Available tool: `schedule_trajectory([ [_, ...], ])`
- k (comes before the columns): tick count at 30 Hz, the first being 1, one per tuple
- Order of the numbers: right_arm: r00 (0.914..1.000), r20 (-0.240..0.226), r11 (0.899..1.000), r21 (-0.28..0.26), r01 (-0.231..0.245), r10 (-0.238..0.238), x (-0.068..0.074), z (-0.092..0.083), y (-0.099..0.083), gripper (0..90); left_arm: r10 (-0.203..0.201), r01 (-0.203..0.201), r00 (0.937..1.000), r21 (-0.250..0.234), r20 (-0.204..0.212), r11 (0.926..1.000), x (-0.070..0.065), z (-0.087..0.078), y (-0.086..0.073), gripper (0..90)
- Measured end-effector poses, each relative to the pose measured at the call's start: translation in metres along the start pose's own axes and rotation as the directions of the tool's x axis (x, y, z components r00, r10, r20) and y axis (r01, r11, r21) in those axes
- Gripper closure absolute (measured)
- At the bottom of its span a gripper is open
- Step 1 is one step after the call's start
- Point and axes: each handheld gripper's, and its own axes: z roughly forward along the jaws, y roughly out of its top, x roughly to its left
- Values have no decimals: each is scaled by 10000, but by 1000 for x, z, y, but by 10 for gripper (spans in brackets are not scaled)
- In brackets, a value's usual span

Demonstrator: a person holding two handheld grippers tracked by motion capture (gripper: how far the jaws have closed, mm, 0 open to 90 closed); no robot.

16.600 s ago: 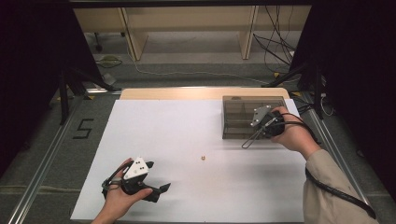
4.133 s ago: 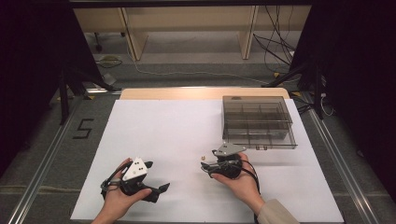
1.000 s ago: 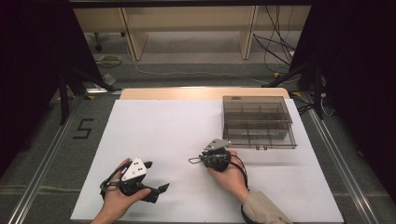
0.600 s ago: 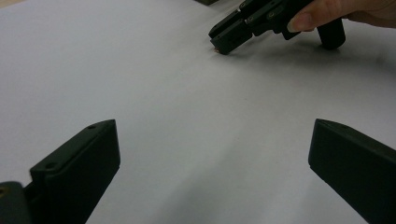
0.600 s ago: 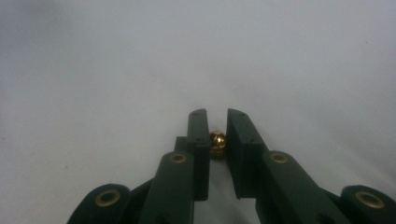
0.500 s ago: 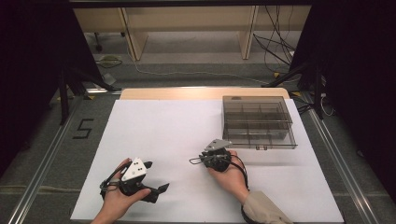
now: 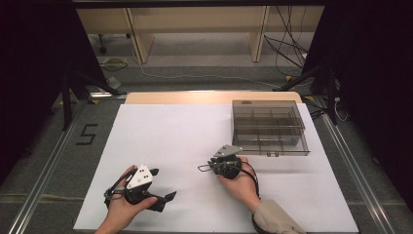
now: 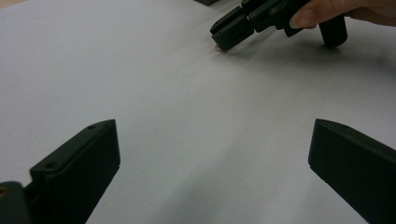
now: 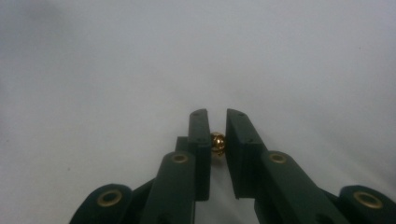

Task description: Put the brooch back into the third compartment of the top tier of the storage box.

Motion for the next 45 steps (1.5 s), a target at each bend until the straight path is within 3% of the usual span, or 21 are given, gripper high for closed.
schedule_trajectory([
  [30, 9996, -218, 9942, -1060, -194, 171, -2, -31, 5, 810, 9, -10, 10000, -29, -44, 10000, 1, 0, 0, 20],
  [45, 9992, -338, 9909, -1321, -256, 213, -4, -45, 5, 810, -23, 22, 10000, -42, -59, 10000, 1, -1, 0, 21],
])
